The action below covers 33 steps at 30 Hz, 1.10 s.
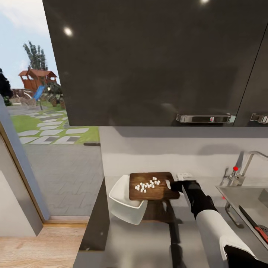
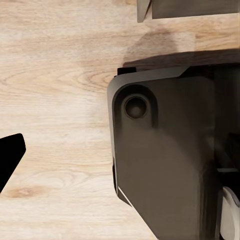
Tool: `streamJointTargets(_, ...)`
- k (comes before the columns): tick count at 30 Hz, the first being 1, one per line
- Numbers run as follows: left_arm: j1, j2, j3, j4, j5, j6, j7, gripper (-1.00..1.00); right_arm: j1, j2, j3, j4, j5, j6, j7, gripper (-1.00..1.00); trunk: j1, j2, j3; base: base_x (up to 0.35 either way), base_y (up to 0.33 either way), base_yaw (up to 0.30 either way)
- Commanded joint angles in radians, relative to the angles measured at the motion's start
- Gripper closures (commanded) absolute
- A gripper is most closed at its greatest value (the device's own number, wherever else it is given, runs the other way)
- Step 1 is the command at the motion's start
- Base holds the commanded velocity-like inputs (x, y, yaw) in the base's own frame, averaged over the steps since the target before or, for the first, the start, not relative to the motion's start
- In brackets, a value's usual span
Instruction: In the kitchen, take the Vidalia onion out of the sink, dice it on the chopping board with the paring knife, put the diced onion into the bowl on the countertop, then place both the paring knife and the chopping board into the sink.
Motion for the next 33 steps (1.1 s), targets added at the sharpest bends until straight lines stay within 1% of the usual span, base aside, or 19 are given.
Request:
streamJointTargets(1, -0.001, -0.001, -0.008, 0.004, 0.009, -0.007, 0.0, -1.0, -0.001, 0.009, -0.006, -0.003, 0.012, 0.003, -0.001, 1.0, 0.0, -0.001, 0.0, 0.0, 0.0, 0.0)
streamJointTargets(4, -0.001, -0.001, -0.008, 0.004, 0.009, -0.008, -0.001, -1.0, -0.001, 0.034, -0.006, -0.005, 0.011, 0.004, -0.051, 1.0, 0.0, -0.001, 0.0, 0.0, 0.0, 0.0)
streamJointTargets(13, -0.001, -0.002, -0.008, 0.004, 0.009, -0.008, -0.003, -1.0, -0.003, 0.06, -0.004, -0.005, 0.012, 0.004, -0.094, 1.0, 0.0, -0.001, 0.0, 0.0, 0.0, 0.0)
streamJointTargets(19, -0.001, -0.002, -0.008, 0.004, 0.008, -0.008, -0.003, -1.0, -0.005, 0.084, -0.002, -0.007, 0.012, 0.004, -0.127, 1.0, 0.0, -0.001, 0.0, 0.0, 0.0, 0.0)
streamJointTargets(21, -0.001, -0.002, -0.008, 0.004, 0.008, -0.008, -0.003, -1.0, -0.007, 0.094, -0.001, -0.022, 0.012, 0.004, -0.145, 1.0, 0.0, -0.001, 0.0, 0.0, 0.0, 0.0)
streamJointTargets(29, -0.001, -0.003, -0.008, 0.004, 0.008, -0.008, -0.004, -1.0, -0.013, 0.12, -0.001, -0.043, 0.012, 0.008, -0.191, 1.0, 0.0, -0.001, 0.0, 0.0, 0.0, 0.0)
streamJointTargets(33, -0.001, -0.003, -0.008, 0.004, 0.008, -0.008, -0.004, -1.0, -0.019, 0.122, 0.001, -0.044, 0.012, 0.008, -0.216, 1.0, 0.0, -0.001, 0.0, 0.0, 0.0, 0.0)
